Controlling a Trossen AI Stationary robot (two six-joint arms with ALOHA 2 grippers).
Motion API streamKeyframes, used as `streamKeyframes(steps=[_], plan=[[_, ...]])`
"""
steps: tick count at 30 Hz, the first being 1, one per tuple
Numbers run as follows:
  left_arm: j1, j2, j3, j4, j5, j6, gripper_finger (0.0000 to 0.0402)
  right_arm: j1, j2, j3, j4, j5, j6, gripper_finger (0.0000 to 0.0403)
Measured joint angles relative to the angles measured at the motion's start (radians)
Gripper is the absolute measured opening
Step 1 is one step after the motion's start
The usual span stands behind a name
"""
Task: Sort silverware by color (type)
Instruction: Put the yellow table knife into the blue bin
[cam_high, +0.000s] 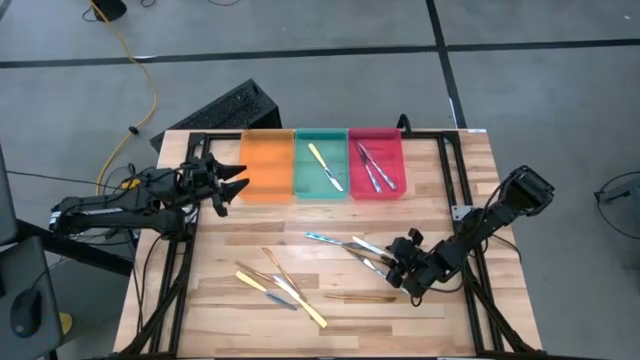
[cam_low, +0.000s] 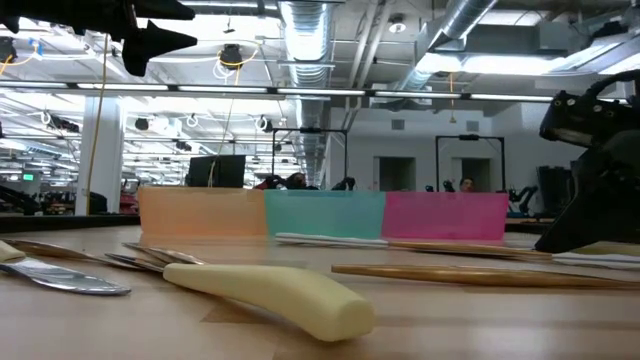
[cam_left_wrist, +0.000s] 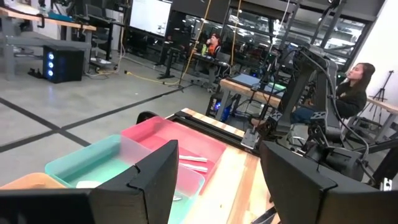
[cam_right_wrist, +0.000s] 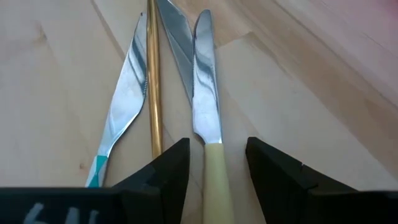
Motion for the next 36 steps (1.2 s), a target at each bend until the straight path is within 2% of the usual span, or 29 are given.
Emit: streamKeyframes(steps=[7,14,23,26,33,36], plan=[[0.000,0.000,0.000,0.000,-0.002,0.000,0.0208,-0.020,0.000,0.000,0.000,-0.012,-0.035,0.0188],[0.000,0.000,0.000,0.000,-0.023,0.000,0.0208,-0.025,-0.010,-0.001,-0.012,0.009,-0.054,0.0156],[0.000,0.000,0.000,0.000,-0.025,0.000,0.0208,-0.061,-0.050,-0.002,-0.055,-0.069,-0.096,0.0149],[0.000,0.000,0.000,0.000,-0.025,0.000,0.0208,-0.067,-0.051,-0.002,-0.056,-0.084,-0.100,0.0127],[0.000,0.000,0.000,0.000,-0.025,0.000,0.0208,-0.065,-0.053,-0.002,-0.047,-0.066,-0.076,0.0040],[0.000,0.000,0.000,0.000,-0.025,0.000,0.0208,-0.060,-0.052,-0.004,-0.033,-0.046,-0.046,0.0039]])
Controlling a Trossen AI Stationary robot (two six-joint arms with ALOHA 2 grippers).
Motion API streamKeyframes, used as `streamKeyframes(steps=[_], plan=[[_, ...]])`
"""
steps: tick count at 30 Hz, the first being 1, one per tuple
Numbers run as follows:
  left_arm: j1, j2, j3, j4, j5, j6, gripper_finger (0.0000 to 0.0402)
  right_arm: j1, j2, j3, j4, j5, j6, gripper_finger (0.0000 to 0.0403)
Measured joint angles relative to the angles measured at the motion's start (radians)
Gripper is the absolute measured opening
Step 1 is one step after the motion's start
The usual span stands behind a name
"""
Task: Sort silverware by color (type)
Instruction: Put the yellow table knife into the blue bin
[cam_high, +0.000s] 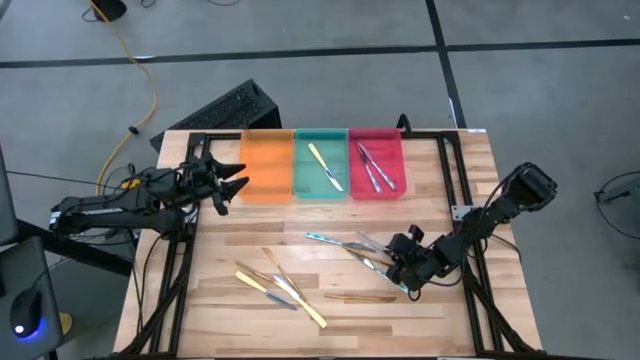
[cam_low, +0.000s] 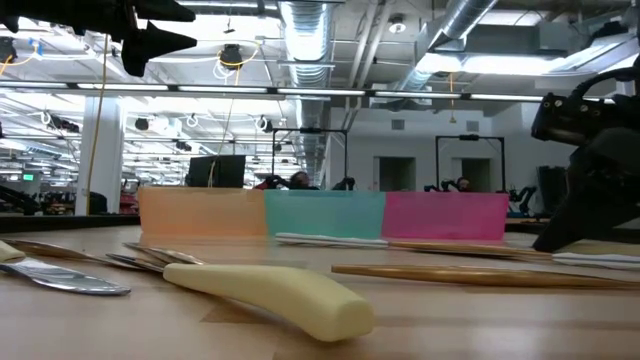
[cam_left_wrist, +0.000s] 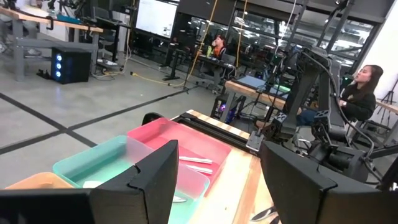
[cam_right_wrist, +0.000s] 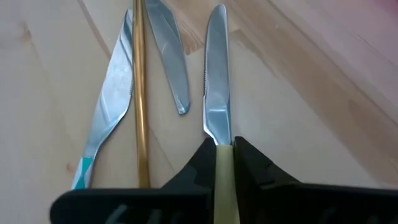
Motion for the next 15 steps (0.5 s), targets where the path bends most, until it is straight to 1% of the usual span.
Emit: streamKeyframes(steps=[3,7,11,15], plan=[[0.000,0.000,0.000,0.000,0.000,0.000,0.0208,-0.001,0.002,0.009,-0.003,0.003,0.017,0.0039],[0.000,0.000,0.000,0.000,0.000,0.000,0.0208,0.001,0.003,0.042,-0.013,0.023,0.000,0.0039],[0.000,0.000,0.000,-0.001,0.000,0.000,0.0208,-0.013,-0.019,0.082,-0.056,0.028,-0.040,0.0039],[0.000,0.000,0.000,-0.001,0.000,0.000,0.0208,-0.031,-0.063,0.116,-0.100,0.073,-0.068,0.0039]])
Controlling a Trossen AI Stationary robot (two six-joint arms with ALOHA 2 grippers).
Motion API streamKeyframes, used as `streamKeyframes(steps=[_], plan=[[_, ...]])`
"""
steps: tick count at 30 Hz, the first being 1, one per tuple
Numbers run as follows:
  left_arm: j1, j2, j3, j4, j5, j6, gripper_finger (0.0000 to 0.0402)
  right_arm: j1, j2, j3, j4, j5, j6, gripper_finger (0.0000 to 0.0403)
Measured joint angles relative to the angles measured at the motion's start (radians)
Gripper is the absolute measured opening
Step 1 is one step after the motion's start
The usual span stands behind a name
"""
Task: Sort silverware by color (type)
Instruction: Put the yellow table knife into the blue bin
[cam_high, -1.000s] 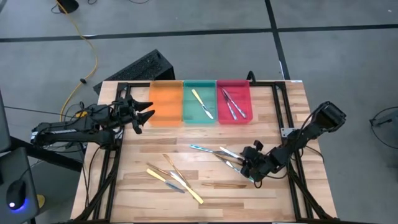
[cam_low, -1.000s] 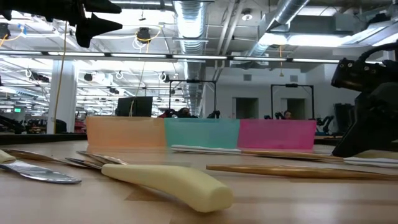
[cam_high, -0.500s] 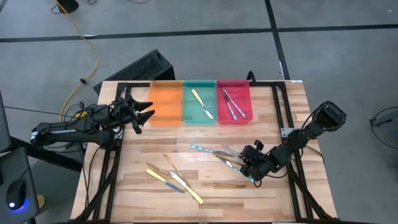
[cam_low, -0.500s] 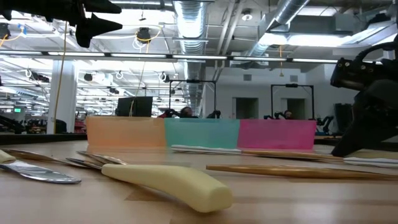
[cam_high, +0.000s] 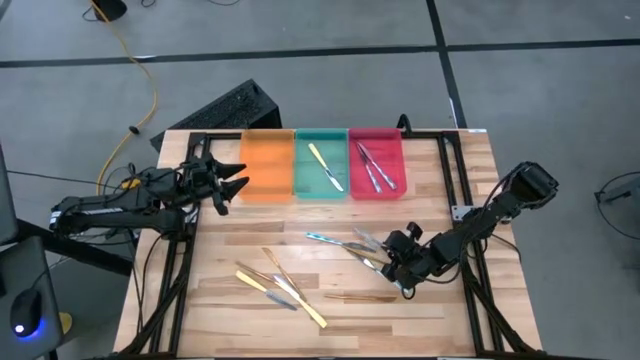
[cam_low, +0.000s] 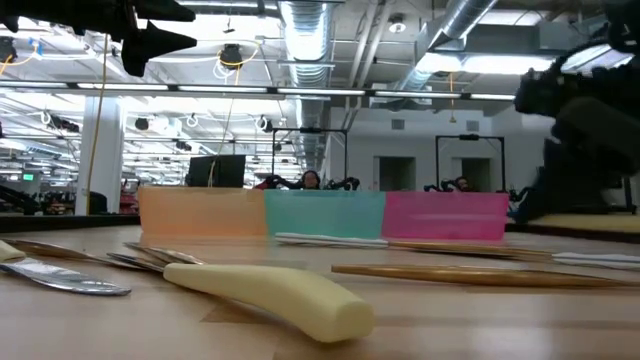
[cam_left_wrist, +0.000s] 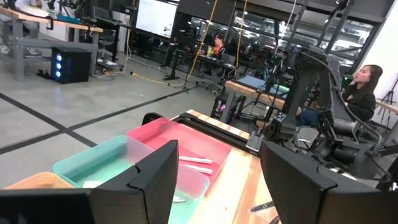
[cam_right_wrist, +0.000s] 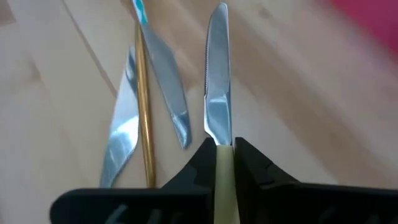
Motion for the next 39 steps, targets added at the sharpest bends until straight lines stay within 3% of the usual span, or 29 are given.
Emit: streamKeyframes(steps=[11,18,28,34,39], plan=[[0.000,0.000,0.000,-0.002,0.000,0.000,0.0208,-0.125,-0.134,0.061,0.018,0.032,-0.190,0.0039],[0.000,0.000,0.000,-0.002,0.000,0.000,0.0208,-0.289,-0.133,0.137,0.212,0.019,-0.444,0.0039],[0.000,0.000,0.000,-0.002,0.000,-0.001,0.0208,-0.550,-0.122,0.188,0.437,0.012,-0.556,0.0039],[0.000,0.000,0.000,-0.003,0.000,0.000,0.0208,-0.671,-0.044,0.192,0.698,-0.110,-0.612,0.0039],[0.000,0.000,0.000,-0.006,0.000,0.002,0.0208,-0.743,0.067,0.221,0.773,-0.189,-0.612,0.0039]])
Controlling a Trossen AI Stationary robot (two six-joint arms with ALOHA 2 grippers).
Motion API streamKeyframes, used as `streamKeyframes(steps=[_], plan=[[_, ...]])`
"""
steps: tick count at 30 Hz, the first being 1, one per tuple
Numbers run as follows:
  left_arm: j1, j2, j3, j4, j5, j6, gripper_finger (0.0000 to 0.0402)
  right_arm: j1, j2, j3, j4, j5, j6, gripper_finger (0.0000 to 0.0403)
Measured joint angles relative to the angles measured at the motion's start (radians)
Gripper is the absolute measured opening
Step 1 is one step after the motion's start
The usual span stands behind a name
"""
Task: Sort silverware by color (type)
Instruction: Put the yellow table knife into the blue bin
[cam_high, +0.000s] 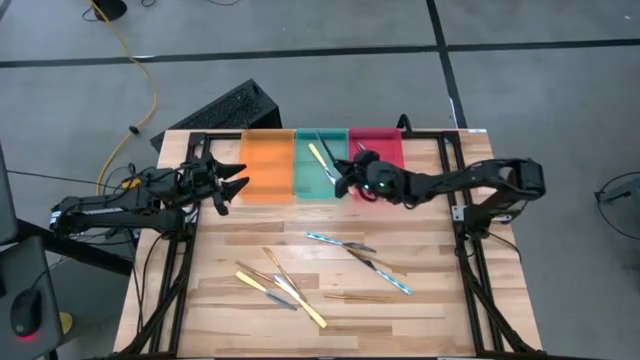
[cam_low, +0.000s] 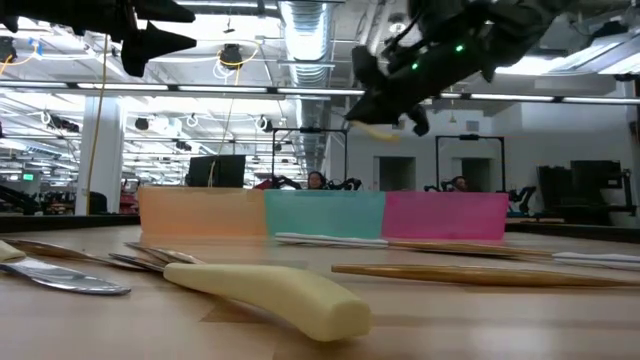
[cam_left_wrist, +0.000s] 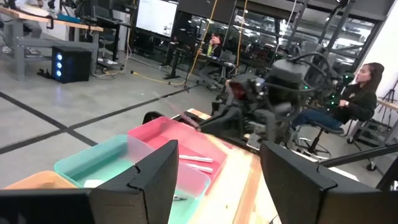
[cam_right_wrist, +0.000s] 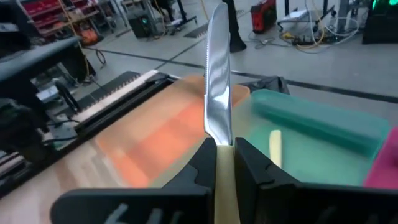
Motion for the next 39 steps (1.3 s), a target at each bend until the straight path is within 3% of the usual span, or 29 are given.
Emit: streamKeyframes(steps=[6,14,20,39], plan=[[0.000,0.000,0.000,-0.002,0.000,0.000,0.0208,-0.054,0.146,0.136,-0.050,-0.068,-0.002,0.0039],[0.000,0.000,0.000,-0.003,0.000,-0.016,0.0208,-0.094,0.311,0.350,-0.335,-0.057,0.008,0.0041],[0.000,0.000,0.000,-0.003,0.000,-0.024,0.0208,-0.121,0.405,0.460,-0.437,-0.055,0.032,0.0044],[0.000,0.000,0.000,-0.008,0.000,-0.029,0.0208,-0.176,0.473,0.477,-0.551,-0.062,0.097,0.0055]])
